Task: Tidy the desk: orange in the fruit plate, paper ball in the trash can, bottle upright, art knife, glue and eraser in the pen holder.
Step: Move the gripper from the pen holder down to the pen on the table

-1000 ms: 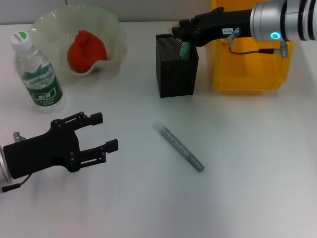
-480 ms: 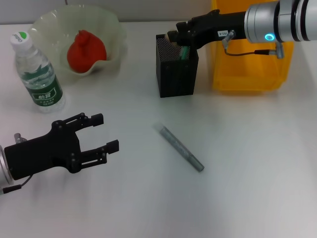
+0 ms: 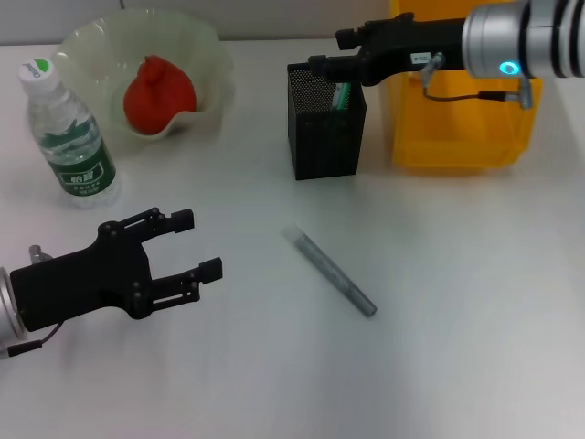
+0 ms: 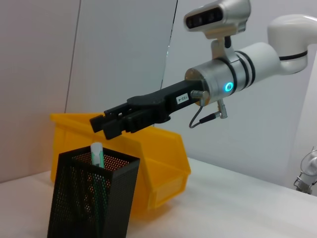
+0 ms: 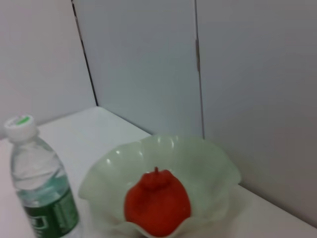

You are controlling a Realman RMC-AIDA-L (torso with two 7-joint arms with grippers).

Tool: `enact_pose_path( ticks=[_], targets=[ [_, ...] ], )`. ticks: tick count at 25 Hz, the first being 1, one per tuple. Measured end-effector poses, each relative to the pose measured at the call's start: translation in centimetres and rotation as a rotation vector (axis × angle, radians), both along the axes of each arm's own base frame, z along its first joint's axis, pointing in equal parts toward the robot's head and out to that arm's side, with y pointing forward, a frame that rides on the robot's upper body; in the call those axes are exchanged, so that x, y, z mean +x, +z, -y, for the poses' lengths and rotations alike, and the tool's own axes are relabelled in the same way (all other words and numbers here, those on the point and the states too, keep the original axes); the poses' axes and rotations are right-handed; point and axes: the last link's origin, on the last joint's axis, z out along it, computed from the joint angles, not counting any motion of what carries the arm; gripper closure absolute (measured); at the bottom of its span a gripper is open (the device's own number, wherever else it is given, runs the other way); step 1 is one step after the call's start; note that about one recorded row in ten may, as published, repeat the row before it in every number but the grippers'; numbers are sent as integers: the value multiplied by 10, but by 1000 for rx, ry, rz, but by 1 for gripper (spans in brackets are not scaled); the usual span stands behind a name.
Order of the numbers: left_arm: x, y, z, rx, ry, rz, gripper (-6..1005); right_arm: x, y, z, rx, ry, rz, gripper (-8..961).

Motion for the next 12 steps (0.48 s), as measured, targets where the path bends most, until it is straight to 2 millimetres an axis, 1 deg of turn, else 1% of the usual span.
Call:
enact_pose_path(
  ticks=[2, 3, 8, 12],
  targets=[
    [2, -1, 0, -6, -5, 4, 198, -3, 9, 11, -41, 19, -41, 332],
    [2, -1, 0, -7, -8, 4, 198, -3, 9, 11, -41, 19, -41, 332],
    [3, -4, 2, -9, -18, 5, 198, -8, 21, 39, -188, 35, -106, 332],
    [3, -6, 3, -25, -16, 7, 198, 2, 26, 56, -309, -3, -91, 332]
  ],
)
